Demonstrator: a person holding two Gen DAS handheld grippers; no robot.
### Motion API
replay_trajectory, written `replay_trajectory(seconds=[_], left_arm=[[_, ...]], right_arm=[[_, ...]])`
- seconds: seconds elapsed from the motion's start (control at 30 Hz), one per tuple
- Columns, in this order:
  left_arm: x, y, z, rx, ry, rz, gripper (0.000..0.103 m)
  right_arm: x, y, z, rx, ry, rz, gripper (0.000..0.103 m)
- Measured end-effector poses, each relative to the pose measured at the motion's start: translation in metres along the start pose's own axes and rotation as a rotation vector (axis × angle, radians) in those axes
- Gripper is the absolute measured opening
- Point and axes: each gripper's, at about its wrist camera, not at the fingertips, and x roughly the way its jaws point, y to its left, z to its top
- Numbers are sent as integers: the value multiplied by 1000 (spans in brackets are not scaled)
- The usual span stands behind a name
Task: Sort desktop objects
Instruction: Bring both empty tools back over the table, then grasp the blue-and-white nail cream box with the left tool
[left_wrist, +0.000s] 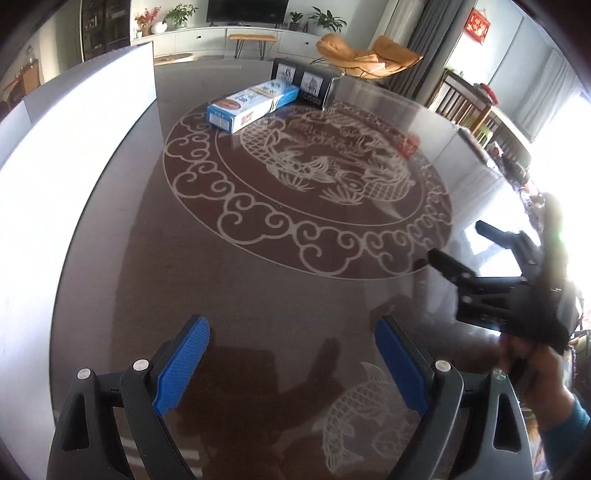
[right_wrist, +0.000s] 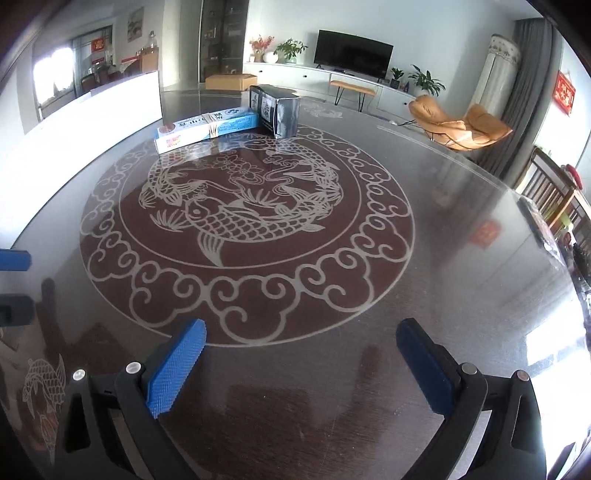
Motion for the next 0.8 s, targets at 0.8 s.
replay_trajectory(seconds=[0.8], left_arm=[[23, -6, 6, 240, 72, 95, 103]], right_arm=[[-3, 0, -6, -9, 1, -16, 103]])
